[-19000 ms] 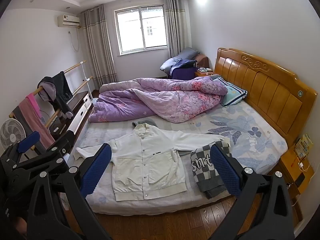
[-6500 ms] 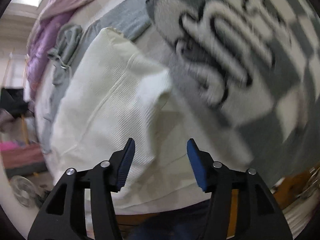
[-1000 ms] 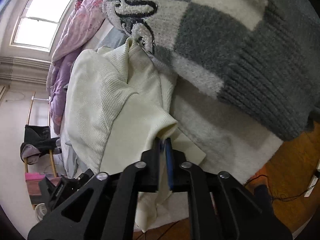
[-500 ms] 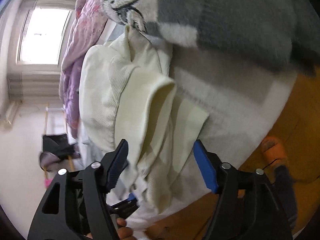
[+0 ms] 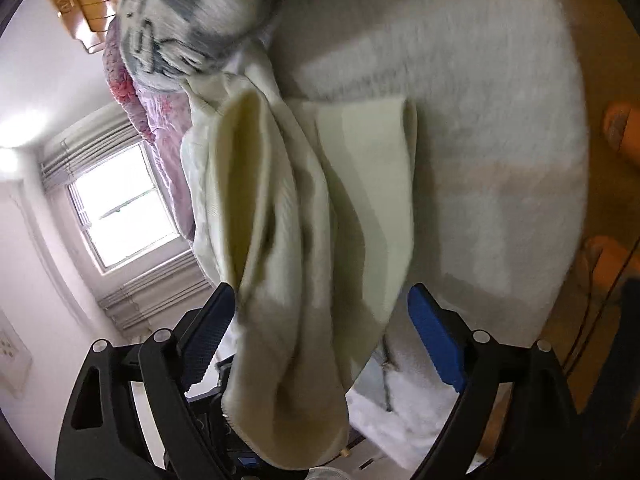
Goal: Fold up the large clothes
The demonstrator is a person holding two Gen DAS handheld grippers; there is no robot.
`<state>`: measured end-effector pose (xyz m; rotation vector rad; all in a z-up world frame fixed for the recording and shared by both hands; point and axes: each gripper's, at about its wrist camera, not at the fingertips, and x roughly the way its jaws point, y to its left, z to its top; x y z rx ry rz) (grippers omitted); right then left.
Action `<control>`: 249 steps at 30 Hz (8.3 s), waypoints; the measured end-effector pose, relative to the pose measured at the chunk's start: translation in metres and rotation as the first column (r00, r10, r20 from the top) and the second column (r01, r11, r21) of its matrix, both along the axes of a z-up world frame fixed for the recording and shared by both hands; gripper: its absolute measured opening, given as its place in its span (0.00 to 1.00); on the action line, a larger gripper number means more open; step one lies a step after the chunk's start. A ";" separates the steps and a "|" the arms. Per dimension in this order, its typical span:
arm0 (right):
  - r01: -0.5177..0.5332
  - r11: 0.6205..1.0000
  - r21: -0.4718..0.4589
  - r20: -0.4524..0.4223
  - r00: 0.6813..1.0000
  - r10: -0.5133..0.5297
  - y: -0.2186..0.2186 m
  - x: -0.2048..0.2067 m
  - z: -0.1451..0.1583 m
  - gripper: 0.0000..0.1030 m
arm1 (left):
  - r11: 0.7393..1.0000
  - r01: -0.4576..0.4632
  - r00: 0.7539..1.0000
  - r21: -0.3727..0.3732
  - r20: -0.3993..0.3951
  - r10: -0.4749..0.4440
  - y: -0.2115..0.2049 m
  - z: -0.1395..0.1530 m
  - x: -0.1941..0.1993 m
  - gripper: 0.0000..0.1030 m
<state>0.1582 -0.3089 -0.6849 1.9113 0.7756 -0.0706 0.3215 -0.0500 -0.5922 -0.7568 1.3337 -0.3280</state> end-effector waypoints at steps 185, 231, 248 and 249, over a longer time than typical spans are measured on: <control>0.038 -0.121 -0.992 -0.049 0.769 0.637 0.090 -0.091 0.671 0.85 | 0.697 -0.493 0.617 0.520 0.774 -0.141 0.008 0.620 -0.257 0.95; 0.034 -0.131 -0.991 -0.054 0.790 0.611 0.087 -0.080 0.675 0.86 | 0.701 -0.462 0.626 0.543 0.760 -0.176 0.021 0.628 -0.226 0.95; 0.020 -0.135 -0.991 -0.067 0.791 0.608 0.088 -0.070 0.674 0.86 | 0.701 -0.459 0.630 0.546 0.756 -0.177 0.022 0.623 -0.223 0.95; 0.020 -0.136 -0.991 -0.068 0.791 0.608 0.088 -0.070 0.674 0.86 | 0.701 -0.459 0.631 0.546 0.756 -0.176 0.023 0.623 -0.223 0.95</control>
